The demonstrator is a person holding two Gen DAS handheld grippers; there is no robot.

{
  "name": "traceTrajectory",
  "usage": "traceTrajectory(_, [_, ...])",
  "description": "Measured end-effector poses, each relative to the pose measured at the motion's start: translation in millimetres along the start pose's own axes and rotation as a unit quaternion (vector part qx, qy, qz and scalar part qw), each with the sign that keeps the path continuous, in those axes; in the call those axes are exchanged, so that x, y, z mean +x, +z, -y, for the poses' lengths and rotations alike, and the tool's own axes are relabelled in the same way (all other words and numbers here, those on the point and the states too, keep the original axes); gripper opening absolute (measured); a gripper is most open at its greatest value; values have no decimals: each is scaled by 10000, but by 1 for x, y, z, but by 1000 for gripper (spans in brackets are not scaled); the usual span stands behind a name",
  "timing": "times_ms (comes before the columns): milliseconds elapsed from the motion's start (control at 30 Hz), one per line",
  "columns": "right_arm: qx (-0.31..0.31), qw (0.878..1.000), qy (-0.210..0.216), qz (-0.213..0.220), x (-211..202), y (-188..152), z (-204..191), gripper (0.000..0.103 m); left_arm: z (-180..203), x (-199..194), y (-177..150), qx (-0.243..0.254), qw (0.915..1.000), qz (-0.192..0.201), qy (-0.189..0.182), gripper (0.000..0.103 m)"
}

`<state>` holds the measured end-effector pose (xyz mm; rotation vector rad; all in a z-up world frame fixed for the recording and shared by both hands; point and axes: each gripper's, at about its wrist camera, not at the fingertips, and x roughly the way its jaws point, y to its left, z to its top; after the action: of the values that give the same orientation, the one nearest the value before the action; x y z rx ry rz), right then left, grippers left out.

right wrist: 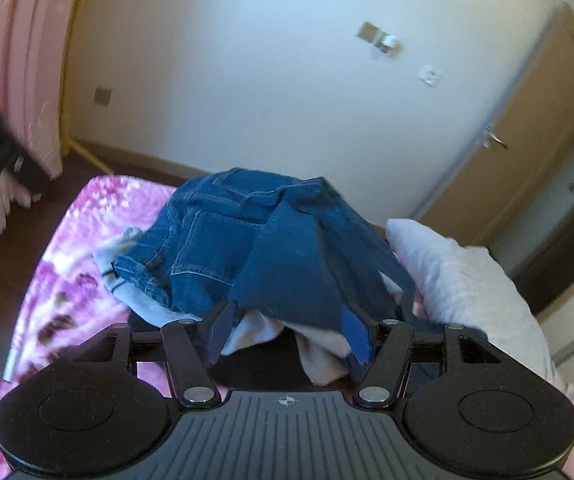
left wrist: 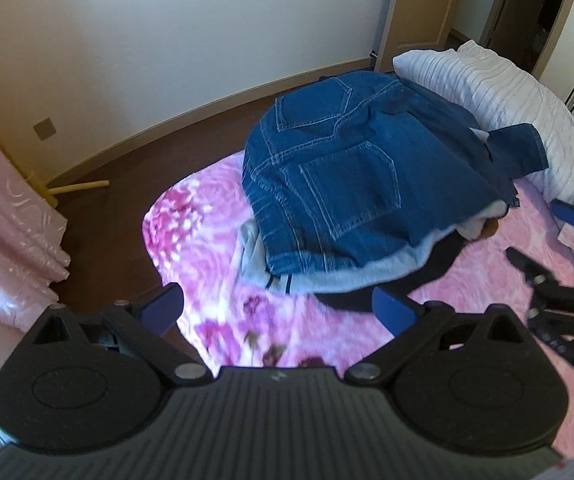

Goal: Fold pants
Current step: 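Grasp the blue jeans with the right gripper and lift them off the pile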

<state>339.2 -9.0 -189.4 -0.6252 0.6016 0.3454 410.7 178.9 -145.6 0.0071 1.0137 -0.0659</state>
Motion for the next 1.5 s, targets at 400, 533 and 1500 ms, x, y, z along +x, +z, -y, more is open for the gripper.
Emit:
traceTrajectory(400, [-1659, 9857, -109, -266, 106, -11, -23, 53, -12, 80, 28, 13, 9988, -486, 57, 98])
traceTrajectory(533, [-2273, 9736, -63, -205, 124, -15, -35, 49, -17, 93, 36, -28, 9982, -579, 138, 97])
traceTrajectory(1500, [4277, 8460, -1279, 2916, -122, 53, 228, 1, 35, 5, 113, 576, 9899, 1047, -763, 94])
